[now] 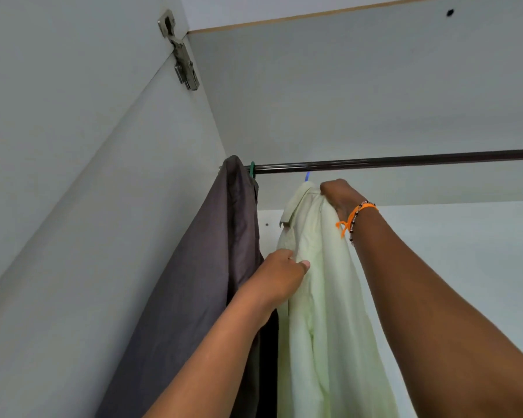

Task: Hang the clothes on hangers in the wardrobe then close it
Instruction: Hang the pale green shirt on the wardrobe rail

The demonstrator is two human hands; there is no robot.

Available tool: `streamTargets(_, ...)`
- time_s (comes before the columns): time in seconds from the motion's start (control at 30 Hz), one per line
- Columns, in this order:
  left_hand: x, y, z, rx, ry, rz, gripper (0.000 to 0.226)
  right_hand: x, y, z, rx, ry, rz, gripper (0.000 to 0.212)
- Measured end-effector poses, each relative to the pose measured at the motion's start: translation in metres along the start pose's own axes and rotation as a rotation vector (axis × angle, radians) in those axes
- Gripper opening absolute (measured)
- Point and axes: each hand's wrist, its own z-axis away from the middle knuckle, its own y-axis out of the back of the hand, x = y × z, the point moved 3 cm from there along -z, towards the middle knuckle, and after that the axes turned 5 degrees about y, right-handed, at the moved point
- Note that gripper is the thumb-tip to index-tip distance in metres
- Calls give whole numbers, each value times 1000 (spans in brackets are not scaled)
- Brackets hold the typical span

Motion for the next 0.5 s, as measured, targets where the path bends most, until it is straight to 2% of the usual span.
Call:
streamTargets(0.07, -2, 2, 0, -6, -21, -13, 45, 4, -4, -1, -8, 1, 14, 20)
streamTargets(0.23, -7, 8, 5, -28, -38, 28, 63, 4, -4, -3, -5, 30, -72, 20)
streamTargets(0.4, -6, 10, 8, -39, -64, 69, 40, -21, -14, 1, -39, 45, -89, 21)
streamTargets(0.43, -4, 13, 11, -22, -63, 89, 47, -22, -21, 4, -87, 33, -64, 20)
streamTargets(0.5, 0, 18, 13, 7, -79, 145, 85, -24, -37, 19, -192, 12, -60, 19)
